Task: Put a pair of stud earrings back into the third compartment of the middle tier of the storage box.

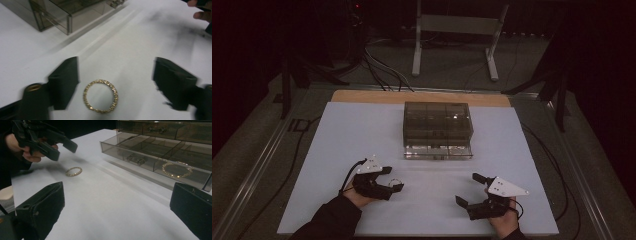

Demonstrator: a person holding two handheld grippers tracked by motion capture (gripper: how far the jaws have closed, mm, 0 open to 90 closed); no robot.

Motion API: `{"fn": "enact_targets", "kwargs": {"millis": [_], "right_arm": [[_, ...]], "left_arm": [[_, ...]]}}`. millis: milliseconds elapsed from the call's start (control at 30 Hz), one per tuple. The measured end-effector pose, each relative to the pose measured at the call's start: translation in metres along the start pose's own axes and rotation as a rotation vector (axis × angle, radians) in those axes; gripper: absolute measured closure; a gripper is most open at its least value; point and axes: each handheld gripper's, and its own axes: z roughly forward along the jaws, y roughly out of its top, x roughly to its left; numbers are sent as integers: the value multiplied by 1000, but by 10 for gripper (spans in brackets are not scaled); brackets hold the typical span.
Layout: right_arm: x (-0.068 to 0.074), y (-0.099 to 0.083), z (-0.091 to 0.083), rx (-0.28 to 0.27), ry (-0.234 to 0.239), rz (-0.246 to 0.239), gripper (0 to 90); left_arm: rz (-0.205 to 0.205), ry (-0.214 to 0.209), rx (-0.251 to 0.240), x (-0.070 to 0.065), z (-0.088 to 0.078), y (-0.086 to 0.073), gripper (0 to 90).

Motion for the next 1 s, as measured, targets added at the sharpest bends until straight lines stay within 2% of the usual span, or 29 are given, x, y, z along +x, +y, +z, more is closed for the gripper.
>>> {"fn": "enact_targets", "kwargs": {"millis": [67, 100, 167, 233, 400, 467, 600, 800, 933, 1000], "right_arm": [[0, 0, 0, 3, 0, -1, 0], [0, 0, 0, 1, 1, -1, 0], [-1, 0, -1, -3, 1, 2, 0], [0, 0, -1, 3, 1, 0, 0], [0, 0, -1, 1, 1, 0, 0], [0, 0, -1, 4, 2, -1, 0], [0, 0, -1, 3, 1, 0, 0], [0, 0, 0, 4, 4, -2, 0], [0, 0, 0, 2, 7, -1, 0], [0, 0, 0, 6, 6, -5, 0]], "left_arm": [[12, 1, 15, -4, 4, -1, 263], [15, 9, 22, -6, 6, -2, 300], [7, 31, 47, -8, 10, -4, 328], [10, 32, 69, -11, 13, -6, 362], [69, 22, 113, -13, 18, -10, 512], [94, 28, 133, -14, 19, -11, 562], [117, 58, 166, -14, 23, -13, 652], [149, 82, 160, -12, 23, -15, 768], [145, 98, 166, -10, 24, -14, 858], [141, 97, 169, -10, 24, -14, 875]]}}
